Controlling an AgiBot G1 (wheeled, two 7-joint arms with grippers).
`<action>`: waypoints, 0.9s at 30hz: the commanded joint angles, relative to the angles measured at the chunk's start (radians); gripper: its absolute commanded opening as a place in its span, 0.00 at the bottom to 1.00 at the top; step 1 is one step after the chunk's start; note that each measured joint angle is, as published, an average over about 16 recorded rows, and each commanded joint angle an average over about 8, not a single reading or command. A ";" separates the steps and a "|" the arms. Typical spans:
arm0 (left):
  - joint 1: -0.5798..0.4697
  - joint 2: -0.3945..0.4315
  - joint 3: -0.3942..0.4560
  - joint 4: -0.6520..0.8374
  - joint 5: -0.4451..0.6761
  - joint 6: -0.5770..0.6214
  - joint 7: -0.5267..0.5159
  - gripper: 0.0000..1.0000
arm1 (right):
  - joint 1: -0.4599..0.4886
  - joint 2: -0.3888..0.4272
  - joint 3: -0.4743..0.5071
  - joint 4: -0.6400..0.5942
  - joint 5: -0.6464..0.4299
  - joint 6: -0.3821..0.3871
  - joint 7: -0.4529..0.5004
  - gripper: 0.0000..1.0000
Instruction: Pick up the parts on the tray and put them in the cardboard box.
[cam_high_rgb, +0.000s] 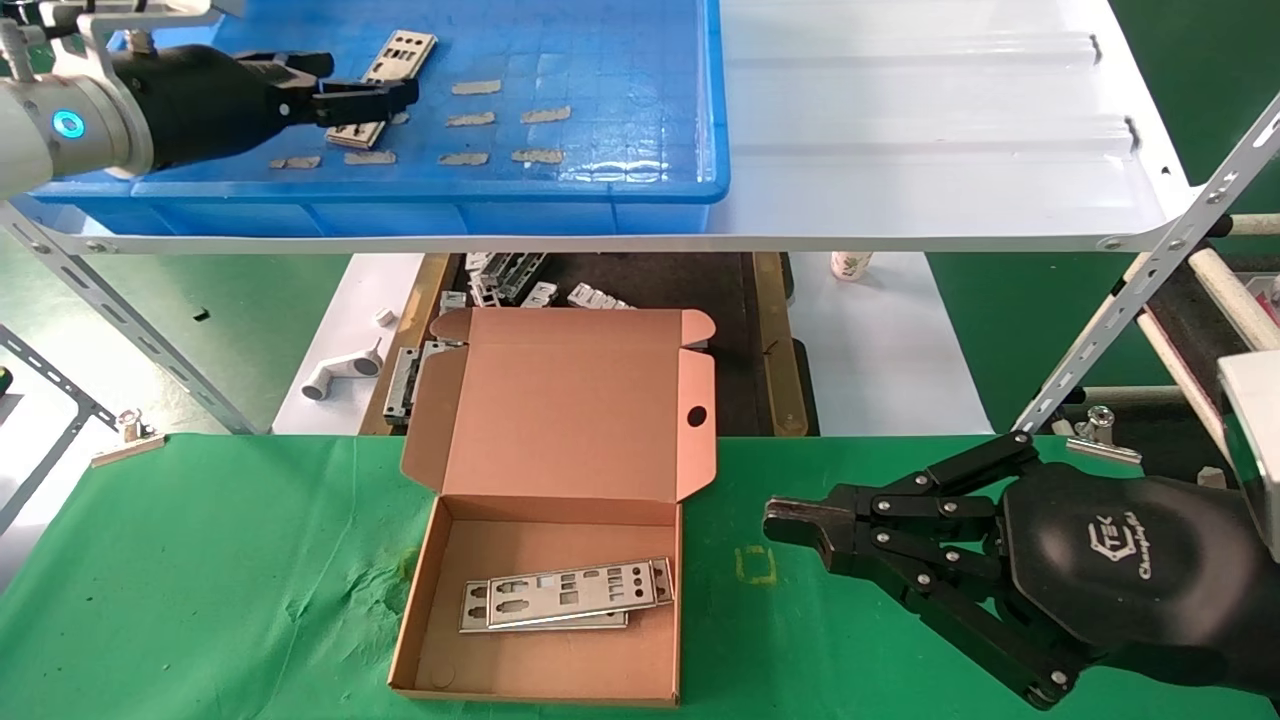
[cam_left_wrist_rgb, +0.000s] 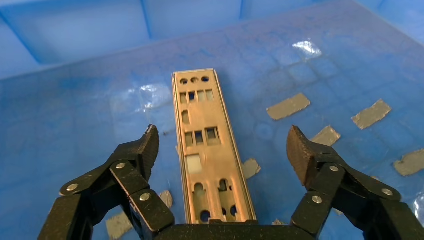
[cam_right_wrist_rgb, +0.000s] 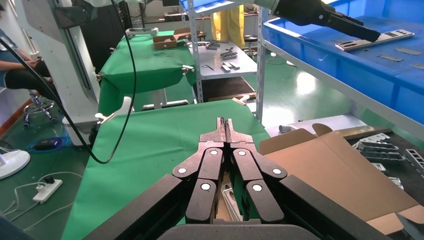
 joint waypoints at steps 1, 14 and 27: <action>0.001 0.002 0.001 0.003 0.001 -0.005 0.000 0.00 | 0.000 0.000 0.000 0.000 0.000 0.000 0.000 0.00; 0.011 0.015 0.002 0.004 0.003 -0.034 0.005 0.00 | 0.000 0.000 0.000 0.000 0.000 0.000 0.000 0.00; 0.011 0.019 0.001 -0.001 0.002 -0.068 0.024 0.00 | 0.000 0.000 0.000 0.000 0.000 0.000 0.000 0.00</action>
